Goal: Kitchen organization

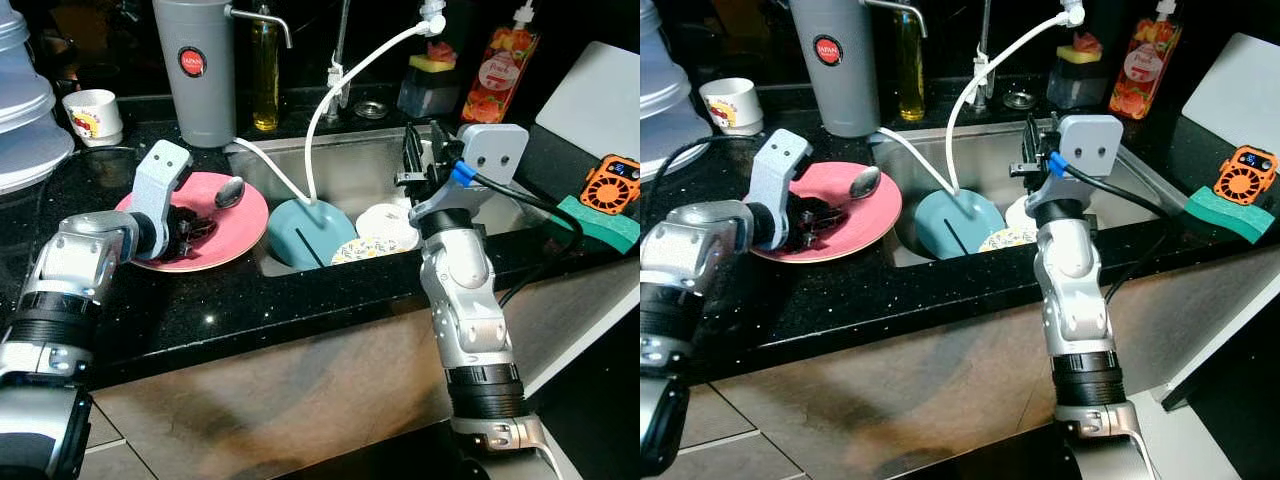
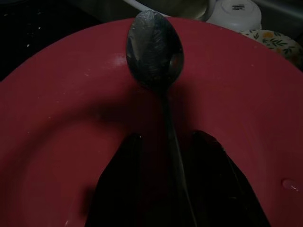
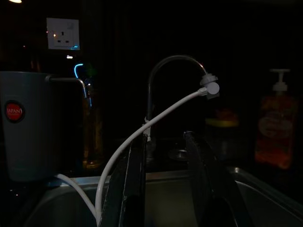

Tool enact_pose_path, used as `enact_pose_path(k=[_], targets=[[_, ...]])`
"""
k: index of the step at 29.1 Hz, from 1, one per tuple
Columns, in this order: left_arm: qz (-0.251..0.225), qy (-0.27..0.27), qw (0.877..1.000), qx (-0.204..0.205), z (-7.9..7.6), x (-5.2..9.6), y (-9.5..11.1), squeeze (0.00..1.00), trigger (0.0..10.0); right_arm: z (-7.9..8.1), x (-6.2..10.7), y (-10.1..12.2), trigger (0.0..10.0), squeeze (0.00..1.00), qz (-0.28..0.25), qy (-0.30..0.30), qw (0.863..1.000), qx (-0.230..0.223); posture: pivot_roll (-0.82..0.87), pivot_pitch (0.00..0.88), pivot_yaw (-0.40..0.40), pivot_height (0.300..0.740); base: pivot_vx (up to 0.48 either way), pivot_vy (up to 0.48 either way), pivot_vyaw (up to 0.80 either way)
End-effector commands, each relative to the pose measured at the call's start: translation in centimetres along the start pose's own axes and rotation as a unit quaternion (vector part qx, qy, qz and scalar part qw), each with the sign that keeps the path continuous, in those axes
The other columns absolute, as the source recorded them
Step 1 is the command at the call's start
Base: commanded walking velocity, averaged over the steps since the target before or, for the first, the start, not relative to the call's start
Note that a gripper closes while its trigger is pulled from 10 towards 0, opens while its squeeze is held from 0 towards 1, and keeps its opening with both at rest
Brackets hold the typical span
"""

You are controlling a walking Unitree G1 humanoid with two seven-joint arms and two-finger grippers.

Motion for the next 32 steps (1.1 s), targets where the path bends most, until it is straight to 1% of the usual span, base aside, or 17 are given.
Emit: enact_pose_path(k=[1, 2, 3, 5, 6, 16, 18, 20, 21, 22, 23, 26, 28, 29, 30, 31, 32], targets=[[0.066, 0.007, 0.998, 0.009, 0.2, -0.1, -3.0, 0.00, 10.0, -0.2, 0.3, -0.2, 10.0, 0.00, 0.006, -0.005, 1.000, -0.002, 0.18, 0.015, -0.012, 0.740, 0.000, 0.000, 0.00], [0.072, 0.011, 0.997, 0.007, 0.2, -0.1, -3.2, 0.00, 10.0, -0.2, 0.3, -0.2, 10.0, 0.00, 0.005, -0.004, 1.000, -0.002, 0.18, 0.015, -0.012, 0.740, 0.000, 0.000, 0.00], [0.078, 0.020, 0.997, 0.003, 0.4, -0.1, -3.5, 0.00, 4.0, -0.2, 0.3, -0.2, 10.0, 0.00, 0.005, -0.004, 1.000, -0.001, 0.18, 0.016, -0.011, 0.740, 0.000, 0.000, 0.00], [0.082, 0.027, 0.996, 0.000, 0.5, -0.1, -3.6, 0.00, 4.0, -0.2, 0.3, -0.2, 10.0, 0.00, 0.005, -0.004, 1.000, -0.001, 0.18, 0.016, -0.011, 0.740, 0.000, 0.000, 0.00], [0.082, 0.032, 0.996, 0.002, 0.7, -0.1, -3.6, 0.00, 0.0, -0.2, 0.3, -0.2, 10.0, 0.00, 0.005, -0.005, 1.000, -0.001, 0.18, 0.016, -0.011, 0.740, 0.000, 0.000, 0.00], [0.038, 0.042, 0.998, -0.007, 0.6, -0.4, -1.3, 0.00, 0.0, -0.3, 0.2, -0.2, 10.0, 0.00, 0.005, -0.007, 1.000, -0.002, 0.18, 0.018, -0.013, 0.740, 0.000, 0.000, 0.00], [-0.027, 0.042, 0.998, 0.024, 0.5, -0.6, 1.3, 0.00, 0.0, -0.4, 0.2, -0.1, 10.0, 0.00, 0.005, -0.007, 1.000, -0.001, 0.17, 0.019, -0.019, 0.740, 0.000, 0.000, 0.00], [-0.053, 0.043, 0.997, 0.040, 0.5, -0.6, 2.3, 0.00, 0.0, -0.4, 0.2, -0.1, 10.0, 0.00, 0.005, -0.007, 1.000, 0.000, 0.17, 0.019, -0.019, 0.740, 0.000, 0.000, 0.00], [-0.156, 0.040, 0.983, 0.082, 0.0, -0.9, 6.6, 0.00, 5.1, -0.5, 0.2, -0.2, 10.0, 0.00, 0.006, -0.007, 1.000, -0.001, 0.18, 0.018, -0.034, 0.740, 0.000, 0.000, 0.00], [-0.199, 0.033, 0.974, 0.101, -0.5, -1.1, 8.6, 0.00, 10.0, -0.4, 0.1, -0.2, 10.0, 0.00, 0.007, -0.006, 1.000, -0.001, 0.18, 0.018, -0.034, 0.740, 0.000, 0.000, 0.00], [-0.199, 0.033, 0.974, 0.101, -0.5, -1.1, 8.6, 0.00, 10.0, -0.4, 0.1, -0.2, 10.0, 0.00, 0.007, -0.006, 1.000, -0.001, 0.18, 0.018, -0.034, 0.740, 0.000, 0.000, 0.00], [-0.246, 0.004, 0.962, 0.115, -2.2, -1.8, 11.3, 0.00, 10.0, -0.1, 0.0, -0.2, 10.0, 0.00, 0.006, 0.000, 1.000, -0.002, 0.18, 0.018, -0.034, 0.740, 0.000, 0.000, 0.00], [-0.239, -0.033, 0.966, 0.092, -5.6, -4.2, 13.0, 0.00, 10.0, 0.1, -0.2, 0.1, 10.0, 0.00, 0.001, 0.003, 1.000, -0.003, 0.14, 0.007, -0.029, 0.740, 0.000, 0.000, 0.00], [-0.208, -0.043, 0.975, 0.060, -7.8, -5.8, 13.0, 0.00, 10.0, 0.0, -0.2, 0.2, 10.0, 0.00, -0.001, 0.004, 1.000, -0.002, 0.14, 0.007, -0.029, 0.740, 0.000, 0.000, 0.00], [-0.208, -0.043, 0.975, 0.060, -7.8, -5.8, 13.0, 0.00, 10.0, 0.0, -0.2, 0.2, 10.0, 0.00, -0.001, 0.004, 1.000, -0.002, 0.14, 0.007, -0.029, 0.740, 0.000, 0.000, 0.00], [-0.155, -0.042, 0.987, 0.003, -10.8, -7.9, 12.4, 0.00, 10.0, -0.2, -0.2, 0.3, 10.0, 0.00, -0.001, 0.002, 1.000, 0.002, 0.13, 0.008, -0.019, 0.740, 0.000, 0.000, 0.00], [-0.155, -0.042, 0.987, 0.003, -10.8, -7.9, 12.4, 0.00, 10.0, -0.2, -0.2, 0.3, 10.0, 0.00, -0.001, 0.002, 1.000, 0.002, 0.13, 0.008, -0.019, 0.740, 0.000, 0.000, 0.00]])
Point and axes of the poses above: a point about 5 cm out from each wrist's last joint towards the gripper, its own x axis pointing back from the gripper into the wrist, its own y axis along the axis of the wrist's last joint, z = x × y, the point moved 1 cm from there along -x, pointing out of the wrist towards the gripper, and after that the axes turned 5 degrees about -x, right-handed, at the moved point
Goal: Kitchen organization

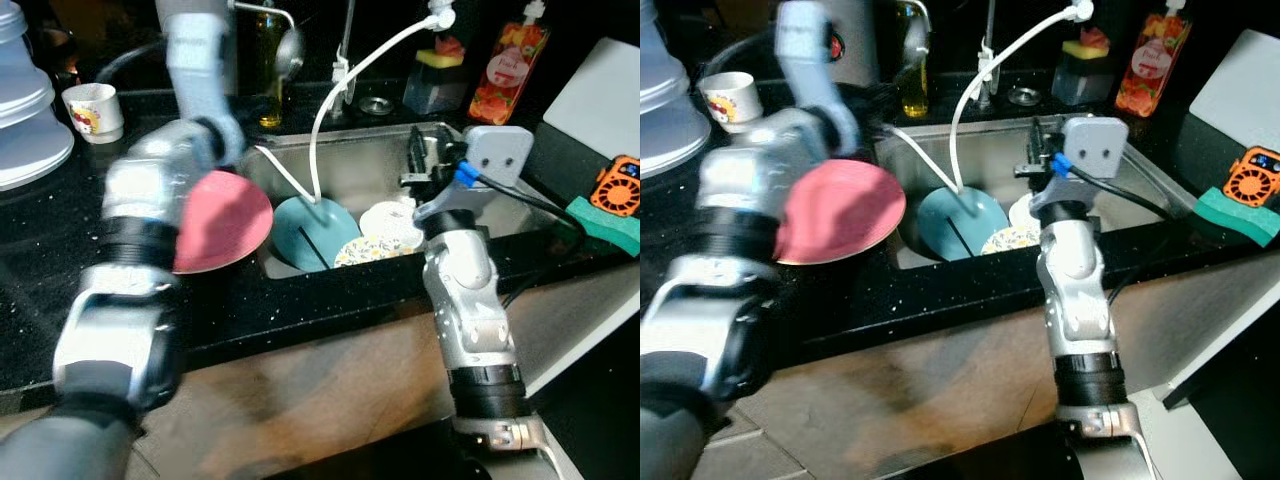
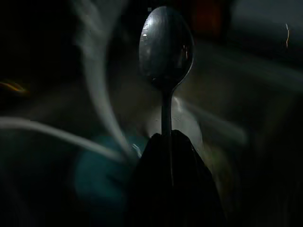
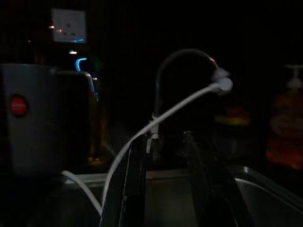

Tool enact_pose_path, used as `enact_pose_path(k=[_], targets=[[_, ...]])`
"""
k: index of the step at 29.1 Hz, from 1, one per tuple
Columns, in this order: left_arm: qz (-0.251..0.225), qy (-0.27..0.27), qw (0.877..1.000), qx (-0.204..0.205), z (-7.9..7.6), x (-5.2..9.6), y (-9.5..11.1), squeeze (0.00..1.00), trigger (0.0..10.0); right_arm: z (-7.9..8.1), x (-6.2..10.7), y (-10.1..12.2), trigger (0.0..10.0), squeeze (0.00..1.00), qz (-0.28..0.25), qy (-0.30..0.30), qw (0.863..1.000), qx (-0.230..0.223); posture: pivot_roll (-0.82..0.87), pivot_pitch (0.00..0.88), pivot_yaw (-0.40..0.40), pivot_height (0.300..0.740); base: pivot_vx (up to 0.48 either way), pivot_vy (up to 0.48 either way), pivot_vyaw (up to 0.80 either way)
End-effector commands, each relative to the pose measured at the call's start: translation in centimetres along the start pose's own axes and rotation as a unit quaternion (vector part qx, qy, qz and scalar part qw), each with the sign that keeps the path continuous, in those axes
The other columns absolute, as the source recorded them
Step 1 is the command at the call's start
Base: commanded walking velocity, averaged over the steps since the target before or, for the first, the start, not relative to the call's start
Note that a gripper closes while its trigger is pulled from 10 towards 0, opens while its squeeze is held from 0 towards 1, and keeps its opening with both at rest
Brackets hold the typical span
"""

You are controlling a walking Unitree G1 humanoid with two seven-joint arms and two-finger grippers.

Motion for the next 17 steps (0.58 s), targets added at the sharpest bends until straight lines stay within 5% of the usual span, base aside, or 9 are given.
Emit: enact_pose_path(k=[1, 5, 6, 7, 10, 13, 15, 16, 17], targets=[[0.036, -0.002, 0.998, -0.051, -1.6, -1.1, -1.1, 0.00, 10.0, -0.4, 0.2, 0.0, 10.0, 0.00, 0.002, -0.006, 1.000, 0.004, 0.12, 0.007, -0.010, 0.740, 0.000, 0.000, 0.00], [0.073, -0.022, 0.995, -0.069, -4.1, -2.2, -3.0, 0.00, 10.0, -0.7, 0.6, 0.1, 10.0, 0.00, 0.002, -0.017, 1.000, 0.008, 0.10, 0.007, 0.004, 0.740, 0.000, 0.000, 0.00], [0.078, -0.021, 0.994, -0.069, -4.2, -2.3, -3.2, 0.77, 10.0, -0.8, 0.7, 0.1, 10.0, 0.00, 0.002, -0.019, 1.000, 0.009, 0.10, 0.007, 0.004, 0.740, 0.000, 0.000, 0.00], [0.079, -0.019, 0.994, -0.068, -4.1, -2.2, -3.3, 0.77, 10.0, -0.9, 0.7, 0.1, 10.0, 0.00, 0.003, -0.019, 1.000, 0.010, 0.10, 0.007, 0.004, 0.740, 0.000, 0.000, 0.00], [0.067, -0.012, 0.995, -0.069, -3.6, -2.2, -2.9, 1.00, 10.0, -1.0, 0.7, 0.1, 10.0, 0.00, 0.004, -0.019, 1.000, 0.011, 0.10, 0.014, -0.004, 0.740, 0.000, 0.000, 0.00], [-0.007, -0.014, 0.998, -0.059, -3.1, -2.1, -0.8, 1.00, 10.0, -0.9, 0.6, 0.1, 10.0, 0.00, 0.004, -0.016, 1.000, 0.010, 0.11, 0.018, -0.011, 0.740, 0.000, 0.000, 0.00], [-0.007, -0.014, 0.998, -0.059, -3.1, -2.1, -0.8, 1.00, 10.0, -0.9, 0.6, 0.1, 10.0, 0.00, 0.004, -0.016, 1.000, 0.010, 0.11, 0.018, -0.011, 0.740, 0.000, 0.000, 0.00], [-0.057, -0.012, 0.997, -0.046, -2.6, -1.8, 0.8, 1.00, 10.0, -0.7, 0.5, 0.1, 10.0, 0.00, 0.004, -0.014, 1.000, 0.008, 0.11, 0.018, -0.011, 0.740, 0.000, 0.000, 0.00], [-0.102, -0.014, 0.994, -0.035, -1.9, -1.2, 2.2, 0.00, 10.0, -0.5, 0.4, 0.1, 10.0, 0.00, 0.003, -0.011, 1.000, 0.005, 0.12, 0.025, -0.022, 0.740, 0.000, 0.000, 0.00]])
Point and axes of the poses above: a point about 5 cm out from each wrist's last joint towards the gripper, its own x axis pointing back from the gripper into the wrist, its own y axis along the axis of the wrist's last joint, z = x × y, the point moved 1 cm from there along -x, pointing out of the wrist towards the gripper, and after that the axes turned 5 degrees about -x, right-handed, at the moved point
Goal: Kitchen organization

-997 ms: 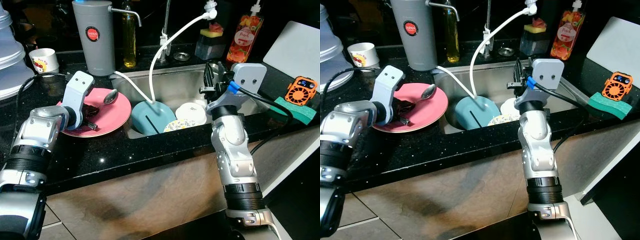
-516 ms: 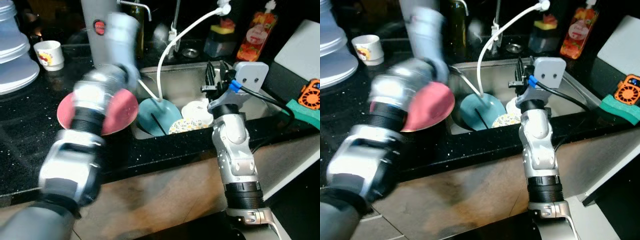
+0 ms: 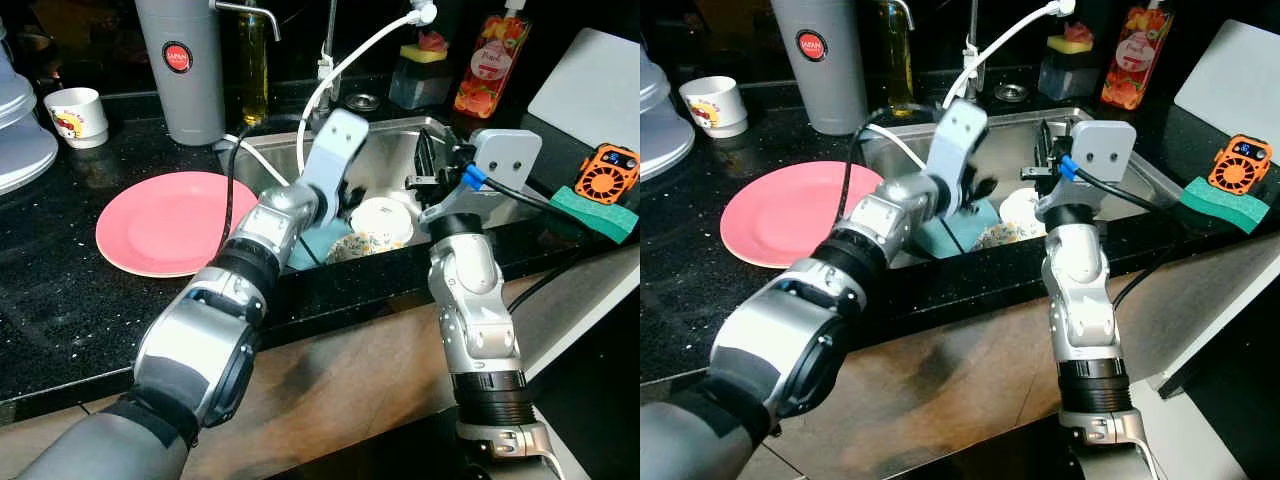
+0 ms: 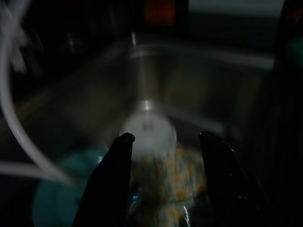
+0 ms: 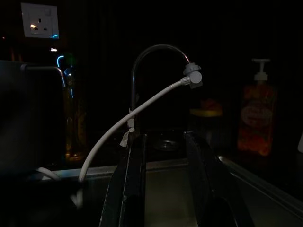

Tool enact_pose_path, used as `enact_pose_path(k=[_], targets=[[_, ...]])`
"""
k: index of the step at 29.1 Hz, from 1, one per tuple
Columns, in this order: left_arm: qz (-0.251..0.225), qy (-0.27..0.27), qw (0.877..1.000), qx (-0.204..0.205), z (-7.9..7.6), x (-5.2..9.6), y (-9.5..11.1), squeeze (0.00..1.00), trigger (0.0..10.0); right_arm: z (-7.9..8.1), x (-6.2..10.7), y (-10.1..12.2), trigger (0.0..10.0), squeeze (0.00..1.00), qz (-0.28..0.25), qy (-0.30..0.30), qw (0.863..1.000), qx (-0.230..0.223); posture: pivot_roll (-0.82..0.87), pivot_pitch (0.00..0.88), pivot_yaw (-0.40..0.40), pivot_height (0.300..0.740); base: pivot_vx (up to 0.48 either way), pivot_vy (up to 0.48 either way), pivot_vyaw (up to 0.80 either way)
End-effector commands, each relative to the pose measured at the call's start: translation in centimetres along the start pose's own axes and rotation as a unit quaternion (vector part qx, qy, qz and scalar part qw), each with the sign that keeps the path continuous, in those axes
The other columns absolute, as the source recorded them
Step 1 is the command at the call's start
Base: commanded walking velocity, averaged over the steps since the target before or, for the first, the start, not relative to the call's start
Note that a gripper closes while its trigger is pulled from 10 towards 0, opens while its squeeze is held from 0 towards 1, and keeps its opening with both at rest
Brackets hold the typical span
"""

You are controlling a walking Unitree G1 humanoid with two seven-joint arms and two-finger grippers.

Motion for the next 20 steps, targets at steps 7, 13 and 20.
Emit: enact_pose_path(k=[7, 13, 20], targets=[[-0.062, 0.026, 0.996, -0.063, 5.6, 5.2, 2.8, 0.00, 10.0, 0.9, -0.1, 0.1, 10.0, 0.00, 0.008, 0.034, 0.999, -0.014, 0.14, 0.037, -0.032, 0.740, 0.000, 0.000, 0.00], [-0.019, 0.125, 0.992, 0.021, 11.9, 12.5, 1.4, 0.00, 10.0, 2.9, 0.7, -0.8, 10.0, 0.00, 0.059, 0.106, 0.980, -0.156, 0.19, 0.042, -0.048, 0.740, 0.000, 0.000, 0.00], [0.004, 0.277, 0.952, 0.133, 16.6, 18.0, -0.8, 0.00, 10.0, 5.7, 0.5, -2.1, 10.0, 0.00, 0.097, 0.122, 0.956, -0.247, 0.20, 0.038, -0.059, 0.740, 0.000, 0.000, 0.00]])
Point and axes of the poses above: a point about 5 cm out from each wrist's last joint towards the gripper, its own x axis pointing back from the gripper into the wrist, its own y axis along the axis of the wrist's last joint, z = x × y, the point moved 1 cm from there along -x, pointing out of the wrist towards the gripper, and after that the axes turned 5 degrees about -x, right-handed, at the moved point
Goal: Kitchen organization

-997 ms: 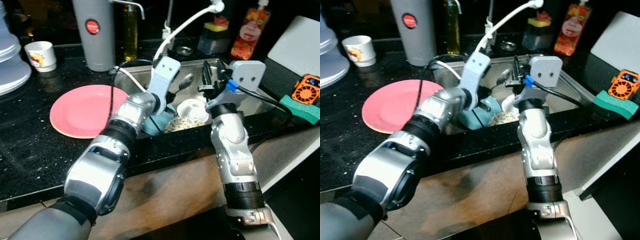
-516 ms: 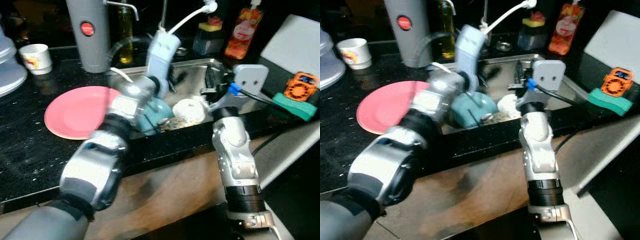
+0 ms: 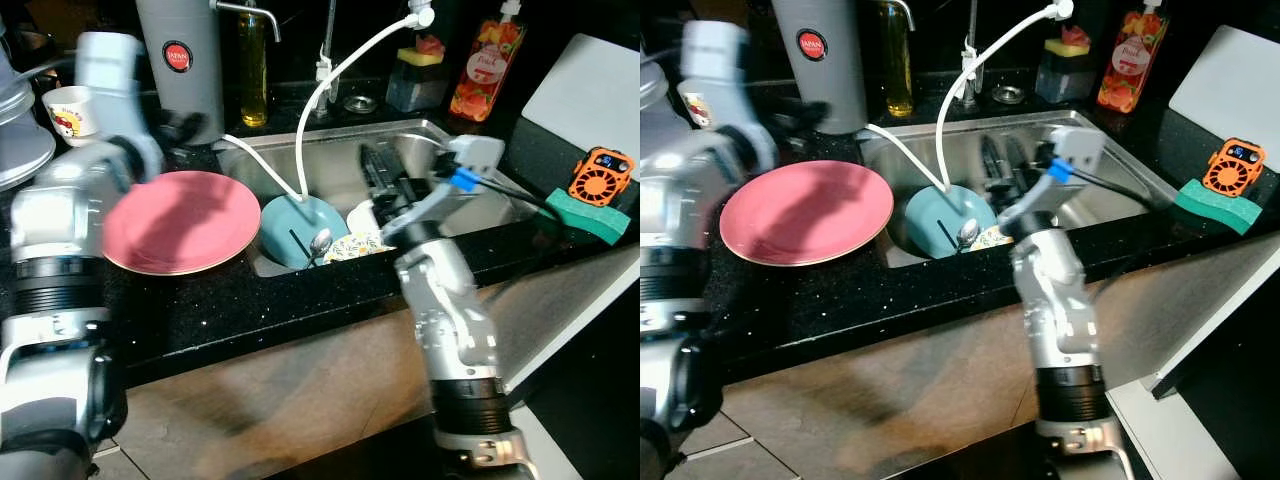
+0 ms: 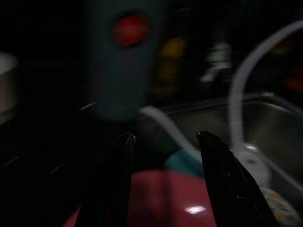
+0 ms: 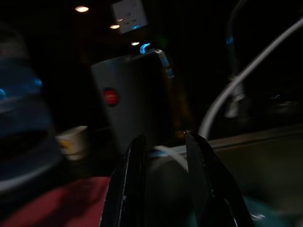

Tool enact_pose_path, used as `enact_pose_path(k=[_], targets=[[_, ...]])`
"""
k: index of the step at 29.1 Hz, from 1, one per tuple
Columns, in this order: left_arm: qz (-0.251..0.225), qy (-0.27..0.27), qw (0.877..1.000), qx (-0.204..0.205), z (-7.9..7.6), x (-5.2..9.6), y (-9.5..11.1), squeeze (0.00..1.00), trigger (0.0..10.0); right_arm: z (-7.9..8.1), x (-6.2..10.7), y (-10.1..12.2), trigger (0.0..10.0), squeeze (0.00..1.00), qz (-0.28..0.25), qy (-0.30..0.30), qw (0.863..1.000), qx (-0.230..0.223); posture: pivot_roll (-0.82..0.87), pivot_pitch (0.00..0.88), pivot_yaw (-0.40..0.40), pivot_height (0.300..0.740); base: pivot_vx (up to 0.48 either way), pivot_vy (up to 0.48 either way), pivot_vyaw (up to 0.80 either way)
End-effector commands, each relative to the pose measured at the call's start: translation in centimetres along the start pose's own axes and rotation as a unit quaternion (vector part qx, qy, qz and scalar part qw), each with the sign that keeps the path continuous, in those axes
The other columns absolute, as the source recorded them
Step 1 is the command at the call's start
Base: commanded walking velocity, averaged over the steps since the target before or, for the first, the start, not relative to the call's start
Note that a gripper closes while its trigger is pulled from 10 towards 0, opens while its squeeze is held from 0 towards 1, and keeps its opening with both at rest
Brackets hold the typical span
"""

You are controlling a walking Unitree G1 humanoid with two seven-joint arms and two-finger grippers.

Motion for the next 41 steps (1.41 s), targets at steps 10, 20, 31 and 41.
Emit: enact_pose_path(k=[10, 20, 31, 41], targets=[[0.006, 0.103, 0.994, -0.023, 3.4, 3.1, -1.0, 0.00, 10.0, -0.5, -0.2, -1.3, 10.0, 0.00, 0.026, -0.022, 0.999, 0.018, 0.24, 0.062, -0.046, 0.740, 0.000, 0.000, 0.00], [0.034, 0.157, 0.987, -0.015, 5.1, 4.2, -1.9, 0.00, 10.0, -2.0, -0.1, -0.6, 10.0, 0.00, 0.021, -0.041, 0.997, 0.064, 0.24, 0.059, -0.047, 0.740, 0.000, 0.000, 0.00], [0.046, 0.206, 0.967, -0.139, 7.4, 6.3, -1.0, 0.00, 10.0, 1.1, 0.8, -4.2, 10.0, 0.00, 0.068, 0.017, 0.989, 0.130, 0.23, 0.075, -0.047, 0.740, 0.000, 0.000, 0.00], [0.118, 0.022, 0.872, -0.474, 6.4, 8.2, -0.6, 0.00, 10.0, 1.6, 0.8, -4.2, 10.0, 0.00, 0.061, 0.031, 0.985, 0.159, 0.22, 0.069, -0.053, 0.740, 0.000, 0.000, 0.00]])
Point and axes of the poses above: a point about 5 cm out from each wrist's last joint towards the gripper, its own x axis pointing back from the gripper into the wrist, its own y axis along the axis of the wrist's last joint, z = x × y, the point moved 1 cm from there along -x, pointing out of the wrist towards the gripper, and after that the axes turned 5 degrees about -x, right-handed, at the moved point
